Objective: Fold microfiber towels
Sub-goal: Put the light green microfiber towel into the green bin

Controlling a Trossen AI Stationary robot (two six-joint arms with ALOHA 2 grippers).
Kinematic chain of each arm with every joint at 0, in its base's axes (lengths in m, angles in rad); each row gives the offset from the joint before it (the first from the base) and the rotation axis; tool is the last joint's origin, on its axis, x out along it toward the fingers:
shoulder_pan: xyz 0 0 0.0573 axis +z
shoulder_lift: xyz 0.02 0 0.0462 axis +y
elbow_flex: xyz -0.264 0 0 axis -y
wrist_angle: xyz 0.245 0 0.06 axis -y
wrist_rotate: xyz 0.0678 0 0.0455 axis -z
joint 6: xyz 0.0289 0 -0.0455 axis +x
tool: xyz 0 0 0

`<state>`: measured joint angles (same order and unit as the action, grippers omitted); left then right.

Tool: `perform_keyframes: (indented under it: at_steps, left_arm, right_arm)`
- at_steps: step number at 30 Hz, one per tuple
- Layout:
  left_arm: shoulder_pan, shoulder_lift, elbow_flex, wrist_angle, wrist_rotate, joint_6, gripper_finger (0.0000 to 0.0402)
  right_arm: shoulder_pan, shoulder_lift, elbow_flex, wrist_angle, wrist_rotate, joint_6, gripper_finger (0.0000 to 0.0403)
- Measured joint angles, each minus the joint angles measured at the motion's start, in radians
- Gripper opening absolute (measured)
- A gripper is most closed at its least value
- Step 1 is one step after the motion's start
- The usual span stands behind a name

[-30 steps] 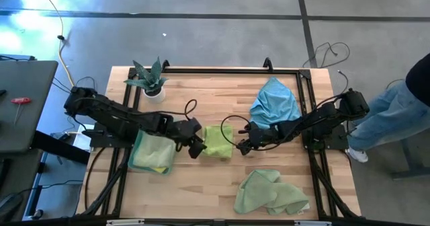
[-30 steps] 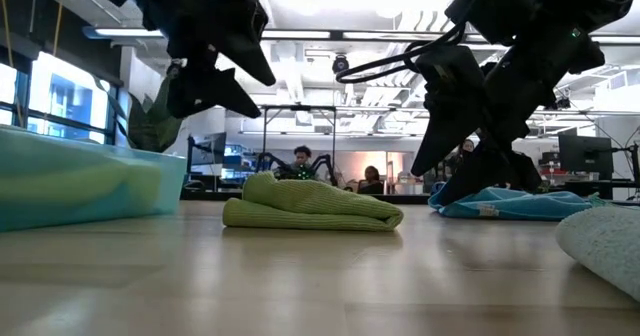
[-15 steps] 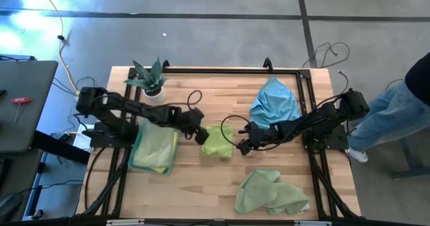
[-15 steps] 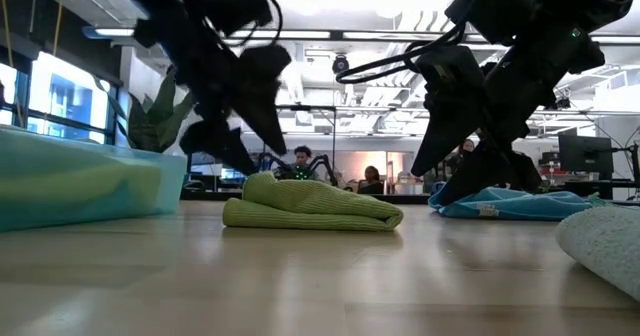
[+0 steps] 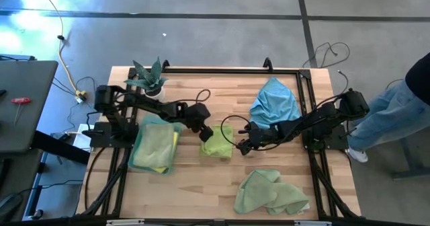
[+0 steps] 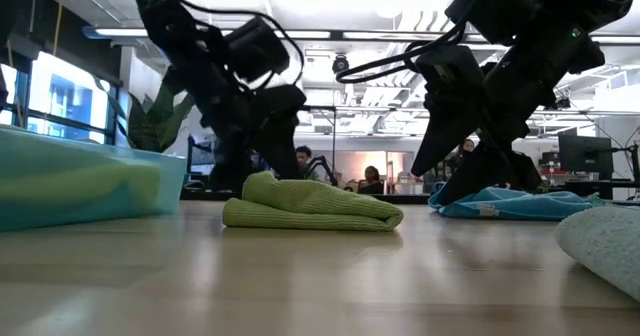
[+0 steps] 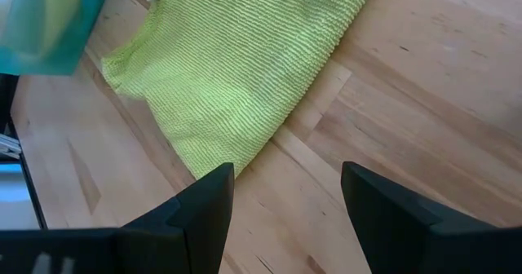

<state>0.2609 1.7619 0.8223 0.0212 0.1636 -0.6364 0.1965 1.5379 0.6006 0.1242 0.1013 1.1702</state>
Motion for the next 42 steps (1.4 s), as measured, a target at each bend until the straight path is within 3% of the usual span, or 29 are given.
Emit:
perform_keyframes:
  at_steps: [8,12,19,31,35,42]
  left_arm:
    - [-0.001,0.026,0.003,0.016,0.033,0.009,0.0291]
    - [-0.001,0.027,0.003,0.002,0.033,0.014,0.0268]
    - [0.000,0.028,0.003,-0.043,0.028,0.085,0.0186]
    - [0.001,0.031,-0.001,-0.047,0.058,0.149,0.0011]
    - [-0.002,0.027,-0.004,-0.038,0.139,0.137,0.0009]
    - [-0.008,0.009,-0.003,-0.039,0.190,0.067,0.0002]
  right_arm:
    - [0.000,0.000,0.000,0.000,0.000,0.000,0.0220]
    - [0.000,0.000,0.000,0.000,0.000,0.000,0.0220]
    - [0.000,0.000,0.000,0.000,0.000,0.000,0.0220]
    - [0.000,0.000,-0.001,0.000,0.000,0.000,0.0220]
    - [0.000,0.000,-0.001,0.000,0.000,0.000,0.0220]
    - [0.000,0.000,-0.001,0.000,0.000,0.000,0.0220]
